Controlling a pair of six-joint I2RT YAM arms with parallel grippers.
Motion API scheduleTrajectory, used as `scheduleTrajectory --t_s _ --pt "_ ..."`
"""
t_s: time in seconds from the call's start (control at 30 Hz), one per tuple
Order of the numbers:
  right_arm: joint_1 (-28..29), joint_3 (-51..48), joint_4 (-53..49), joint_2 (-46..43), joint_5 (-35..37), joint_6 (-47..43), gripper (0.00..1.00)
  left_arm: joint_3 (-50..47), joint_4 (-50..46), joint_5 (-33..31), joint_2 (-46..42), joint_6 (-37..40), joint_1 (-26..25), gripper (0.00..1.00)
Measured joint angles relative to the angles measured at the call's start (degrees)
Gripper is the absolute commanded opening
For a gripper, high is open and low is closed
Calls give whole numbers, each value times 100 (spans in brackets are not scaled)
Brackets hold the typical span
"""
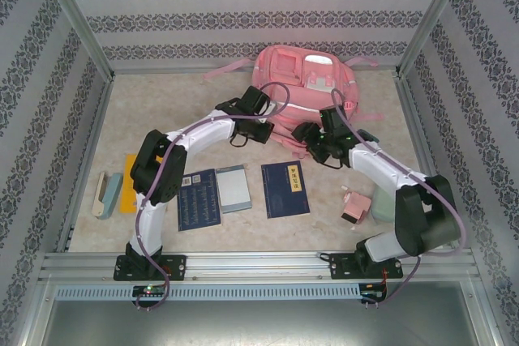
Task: Pack the student bag
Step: Unzip the student bag at the top-center of the table.
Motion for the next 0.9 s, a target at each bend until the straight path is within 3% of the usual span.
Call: scheduleTrajectory --t_s 0.13,0.4,0.53,0.67,0.9 --pt "293 -192 1016 415 -2 839 76 -87 -2 -26 0 2 -4 0" --pt "407 90 2256 1397 76 1893 76 -122 -13 -186 -33 48 -4 0" --pt "433 374 2413 1735 210 2203 48 -122 -63 -352 -33 127 -4 0" --pt "457 439 2452 1971 234 2452 3 -120 -140 -535 -26 177 9 0" --pt "507 437 2433 1947 234 2450 0 247 -479 -667 153 302 188 0"
